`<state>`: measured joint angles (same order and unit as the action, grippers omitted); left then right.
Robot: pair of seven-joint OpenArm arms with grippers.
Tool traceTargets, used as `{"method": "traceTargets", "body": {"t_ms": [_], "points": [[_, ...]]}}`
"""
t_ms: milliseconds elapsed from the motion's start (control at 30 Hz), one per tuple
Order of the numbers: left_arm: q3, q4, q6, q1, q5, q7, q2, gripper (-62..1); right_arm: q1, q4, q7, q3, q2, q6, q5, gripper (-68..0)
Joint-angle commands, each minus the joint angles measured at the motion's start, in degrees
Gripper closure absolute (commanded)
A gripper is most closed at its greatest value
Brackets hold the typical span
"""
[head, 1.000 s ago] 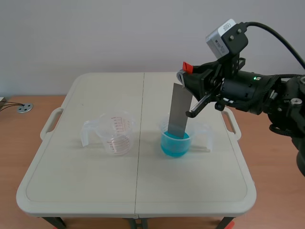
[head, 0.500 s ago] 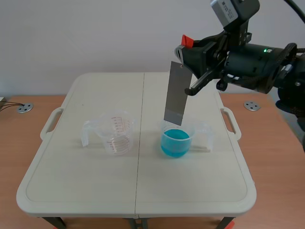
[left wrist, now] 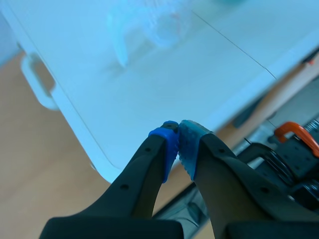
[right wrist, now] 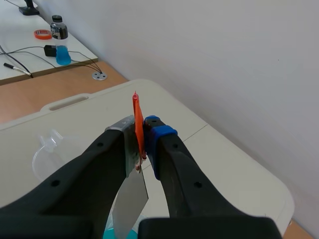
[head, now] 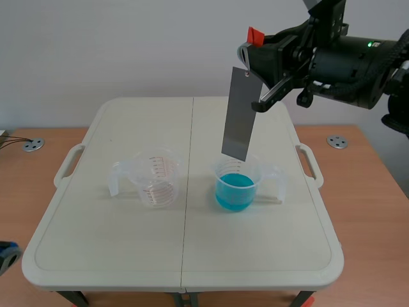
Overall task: Hold the metal plate by the orange handle, dip it into the blue solution, take it out and point at it, then put the plate back in the beaker on the left.
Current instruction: 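Raise the plate and point at it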
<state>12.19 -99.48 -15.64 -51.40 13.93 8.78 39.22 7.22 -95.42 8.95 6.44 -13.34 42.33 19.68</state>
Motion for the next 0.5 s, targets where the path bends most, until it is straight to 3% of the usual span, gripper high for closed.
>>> {"method": "traceTargets", "body": {"t_ms": [0, 200, 467], "points": [[-0.7, -0.7, -0.3, 2.8, 0.4, 0.2, -0.1, -1.6, 0.7, -1.9, -0.6, -0.1, -0.4, 0.4, 1.6, -1.5], [-5.4, -0.7, -0.6, 15.5, 0.4, -6.2, -0.1, -1.6, 0.7, -4.6, 1.7, -0.1, -0.4, 0.4, 4.1, -1.5], [-17.1, -0.6, -0.6, 32.8, 0.4, -16.1, -0.1, -1.6, 0.7, -5.5, 3.5, -0.1, -0.4, 0.4, 7.0, -1.5]]}}
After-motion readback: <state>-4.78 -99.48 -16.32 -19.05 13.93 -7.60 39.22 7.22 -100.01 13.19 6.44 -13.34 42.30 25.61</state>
